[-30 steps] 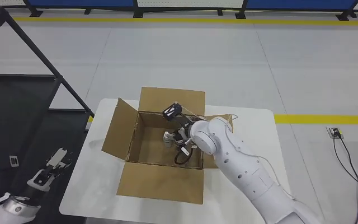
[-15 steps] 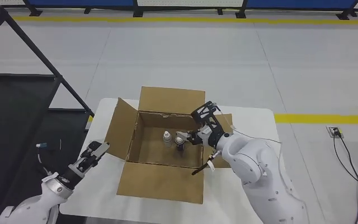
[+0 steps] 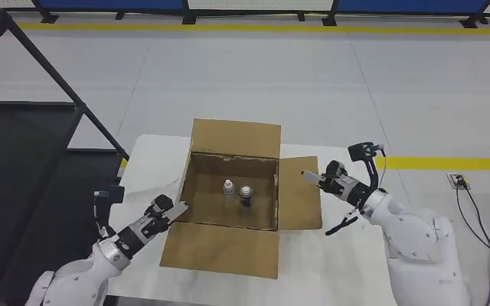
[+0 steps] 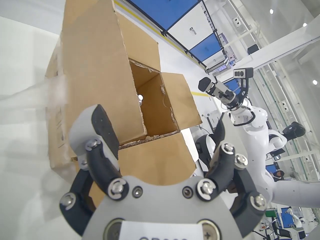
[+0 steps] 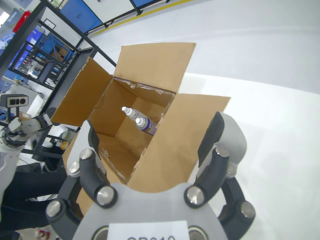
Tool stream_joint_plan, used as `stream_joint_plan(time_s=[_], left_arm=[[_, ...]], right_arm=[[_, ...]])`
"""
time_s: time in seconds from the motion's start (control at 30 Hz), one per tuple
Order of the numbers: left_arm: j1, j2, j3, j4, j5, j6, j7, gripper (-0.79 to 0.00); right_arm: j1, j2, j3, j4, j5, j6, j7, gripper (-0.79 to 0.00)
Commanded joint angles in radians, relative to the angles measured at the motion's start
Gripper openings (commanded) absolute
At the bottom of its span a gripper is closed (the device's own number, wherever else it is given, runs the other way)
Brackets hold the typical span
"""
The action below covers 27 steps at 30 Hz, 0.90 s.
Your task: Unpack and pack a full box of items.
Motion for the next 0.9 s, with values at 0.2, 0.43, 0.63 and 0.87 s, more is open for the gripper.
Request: stream_joint_plan(time_s=[0.2, 0.43, 0.63, 0.87], left_arm=[[-0.07, -0.005, 0.116, 0.046, 0.073, 0.045, -0.003, 0.0], [-0.111, -0.008, 0.177, 0.089, 0.111, 0.069, 0.006, 0.0], [-0.129, -0.01, 0.206, 0.112, 0.124, 0.075, 0.011, 0.0], [-0.141, -0.011, 0.213, 0.141, 0.115, 0.076, 0.014, 0.0]], right_arm=[[0.135, 0.02, -0.004, 0.279, 0.124, 0.003, 0.149, 0.0], [0.235, 0.027, -0.053, 0.413, 0.277, -0.133, 0.221, 0.0], [0.283, 0.033, -0.076, 0.438, 0.488, -0.244, 0.279, 0.0], [0.416, 0.019, -0.224, 0.558, 0.566, -0.24, 0.319, 0.0]])
